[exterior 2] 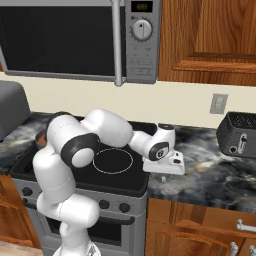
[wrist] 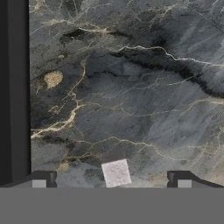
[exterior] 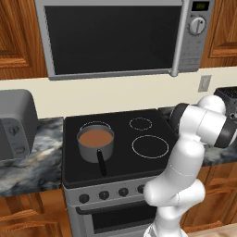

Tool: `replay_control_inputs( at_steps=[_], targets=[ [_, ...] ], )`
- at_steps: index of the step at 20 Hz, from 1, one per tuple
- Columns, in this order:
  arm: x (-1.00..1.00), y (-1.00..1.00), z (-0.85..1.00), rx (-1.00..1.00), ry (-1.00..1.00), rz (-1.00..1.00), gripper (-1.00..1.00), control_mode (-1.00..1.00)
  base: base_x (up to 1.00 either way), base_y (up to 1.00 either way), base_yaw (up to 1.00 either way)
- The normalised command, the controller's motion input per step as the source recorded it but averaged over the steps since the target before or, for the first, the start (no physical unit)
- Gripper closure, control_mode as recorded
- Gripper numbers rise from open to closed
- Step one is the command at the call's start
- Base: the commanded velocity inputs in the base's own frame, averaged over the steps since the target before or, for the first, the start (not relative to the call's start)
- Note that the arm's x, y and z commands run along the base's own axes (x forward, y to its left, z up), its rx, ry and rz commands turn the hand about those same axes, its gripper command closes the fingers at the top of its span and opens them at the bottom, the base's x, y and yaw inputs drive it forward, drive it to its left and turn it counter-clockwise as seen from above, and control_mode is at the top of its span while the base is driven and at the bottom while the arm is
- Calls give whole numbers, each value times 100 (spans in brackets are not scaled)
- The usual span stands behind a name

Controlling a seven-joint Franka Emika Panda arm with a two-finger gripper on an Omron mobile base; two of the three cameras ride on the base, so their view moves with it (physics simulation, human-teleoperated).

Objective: Pick up the sugar cube(s) and place them in the saucepan with hot chocolate.

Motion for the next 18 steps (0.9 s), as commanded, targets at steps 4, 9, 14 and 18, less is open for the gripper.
replay_control_inputs(
  at_steps=[4, 9, 14, 18],
  targets=[
    [1, -2, 0, 0, 0, 0, -100, -100, 0, 0, 0],
    [0, -1, 0, 0, 0, 0, -100, -100, 0, 0, 0],
    [0, -1, -1, 1, 0, 0, -100, -100, 0, 0, 0],
    [0, 0, -8, 1, 0, 0, -100, -100, 0, 0, 0]
  ],
)
